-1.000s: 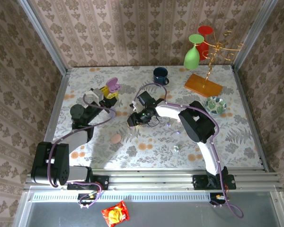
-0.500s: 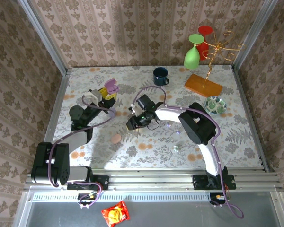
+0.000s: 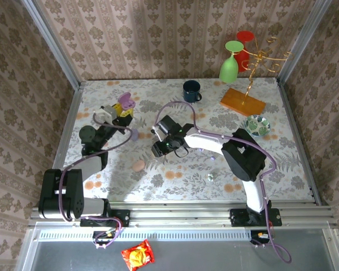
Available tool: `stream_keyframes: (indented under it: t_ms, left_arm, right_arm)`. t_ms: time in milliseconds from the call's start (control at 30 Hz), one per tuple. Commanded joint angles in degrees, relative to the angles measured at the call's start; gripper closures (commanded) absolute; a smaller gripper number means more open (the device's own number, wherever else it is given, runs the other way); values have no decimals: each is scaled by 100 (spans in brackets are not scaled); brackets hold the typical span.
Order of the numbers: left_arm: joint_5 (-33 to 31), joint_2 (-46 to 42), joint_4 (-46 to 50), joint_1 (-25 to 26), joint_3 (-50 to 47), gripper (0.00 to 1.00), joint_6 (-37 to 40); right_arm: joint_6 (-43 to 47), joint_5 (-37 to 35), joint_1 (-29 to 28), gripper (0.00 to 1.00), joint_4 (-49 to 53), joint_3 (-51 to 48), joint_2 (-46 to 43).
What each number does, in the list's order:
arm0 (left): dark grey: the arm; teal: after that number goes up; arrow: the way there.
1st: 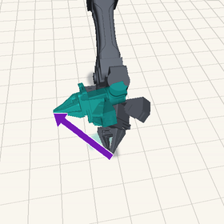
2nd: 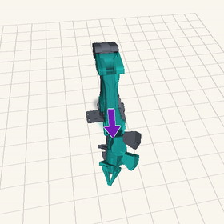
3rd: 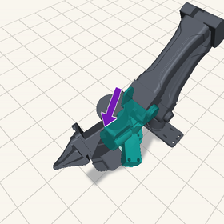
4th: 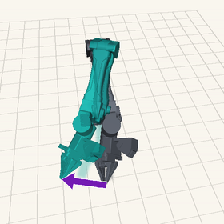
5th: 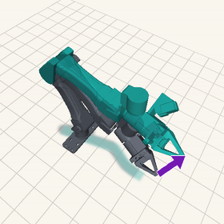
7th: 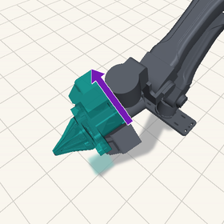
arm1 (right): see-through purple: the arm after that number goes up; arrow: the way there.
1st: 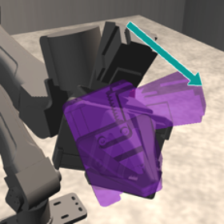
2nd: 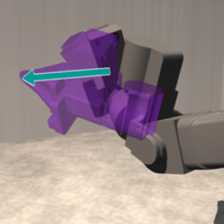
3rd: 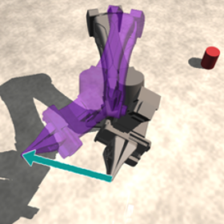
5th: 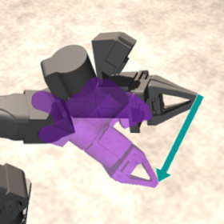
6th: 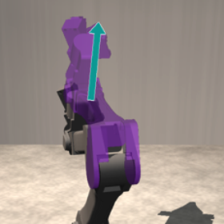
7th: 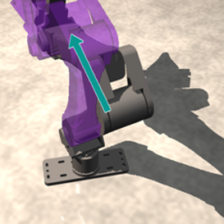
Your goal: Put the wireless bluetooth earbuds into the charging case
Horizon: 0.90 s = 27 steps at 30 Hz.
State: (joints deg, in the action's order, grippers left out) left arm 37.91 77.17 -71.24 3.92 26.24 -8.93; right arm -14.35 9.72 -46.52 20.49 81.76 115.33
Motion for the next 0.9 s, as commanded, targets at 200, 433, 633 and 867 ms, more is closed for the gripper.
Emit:
stream_keyframes:
  t_ms: [200,433,633,867]
  left_arm:
    - [-289,256,-218,-646,219,73,190]
    - [-282,258,-215,-870,197,73,189]
    - [-308,342,-203,-1007,240,73,181]
    - [-265,367,-208,-1093,241,73,163]
  right_arm:
    - [1223,-2838,-816,55,1719,1525,702]
    - [1817,-3236,-964,56,2283,2465,1318]
    - [2031,-3405,-1043,56,2523,2974,1756]
    - [2130,-3556,-1108,59,2603,3216,2010]
